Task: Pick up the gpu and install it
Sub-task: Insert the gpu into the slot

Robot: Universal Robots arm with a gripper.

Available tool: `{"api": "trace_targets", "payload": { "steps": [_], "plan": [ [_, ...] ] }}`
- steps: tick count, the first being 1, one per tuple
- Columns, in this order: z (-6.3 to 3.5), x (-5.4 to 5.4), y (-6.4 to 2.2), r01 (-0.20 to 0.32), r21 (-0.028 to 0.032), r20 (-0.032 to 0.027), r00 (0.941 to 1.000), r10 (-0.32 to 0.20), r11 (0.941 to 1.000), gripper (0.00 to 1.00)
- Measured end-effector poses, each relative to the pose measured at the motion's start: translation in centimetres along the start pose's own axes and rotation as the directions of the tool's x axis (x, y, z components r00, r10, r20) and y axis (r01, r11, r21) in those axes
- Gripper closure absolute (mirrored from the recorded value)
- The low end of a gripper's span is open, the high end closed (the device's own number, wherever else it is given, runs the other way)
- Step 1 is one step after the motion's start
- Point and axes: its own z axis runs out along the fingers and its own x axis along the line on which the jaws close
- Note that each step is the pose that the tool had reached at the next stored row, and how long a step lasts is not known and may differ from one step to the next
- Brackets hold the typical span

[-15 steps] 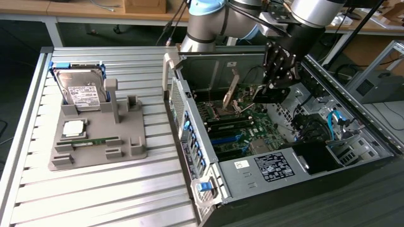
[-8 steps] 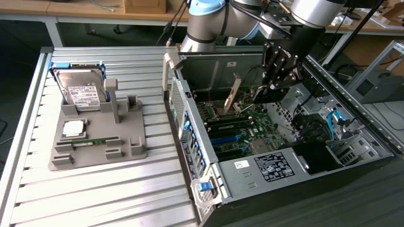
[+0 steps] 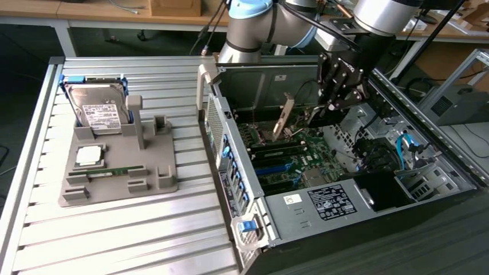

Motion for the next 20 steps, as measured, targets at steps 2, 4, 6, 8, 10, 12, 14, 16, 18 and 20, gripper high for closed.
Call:
{"api": "trace_targets", "payload": {
  "steps": [2,4,6,8,10,12,14,16,18,20],
  "plan": [
    [-0.01,0.4,0.04,0.0,0.0,0.0001,1.0,0.0,1.0,0.73],
    [0.0,0.7,0.08,0.0,0.0,0.0002,1.0,0.0,1.0,0.73],
    [0.03,1.0,0.14,0.0,0.0,0.0002,1.0,0.0,1.0,0.73],
    [0.11,1.2,0.16,-0.002,0.0,0.0001,1.0,0.002,1.0,0.73],
    [0.25,1.3,0.16,-0.004,0.0002,0.0006,1.0,0.004,1.0,0.73],
    [0.36,1.3,0.17,-0.005,0.0002,0.0003,1.0,0.005,1.0,0.73],
    [0.49,1.4,0.17,-0.006,0.0002,0.0005,1.0,0.006,1.0,0.73],
    [0.57,1.4,0.17,-0.006,0.0001,0.0002,1.0,0.006,1.0,0.73],
    [0.7,1.4,0.17,-0.006,0.0002,0.0004,1.0,0.006,1.0,0.73],
    [0.77,1.4,0.18,-0.006,0.0002,0.0003,1.0,0.006,1.0,0.73]
  ]
}}
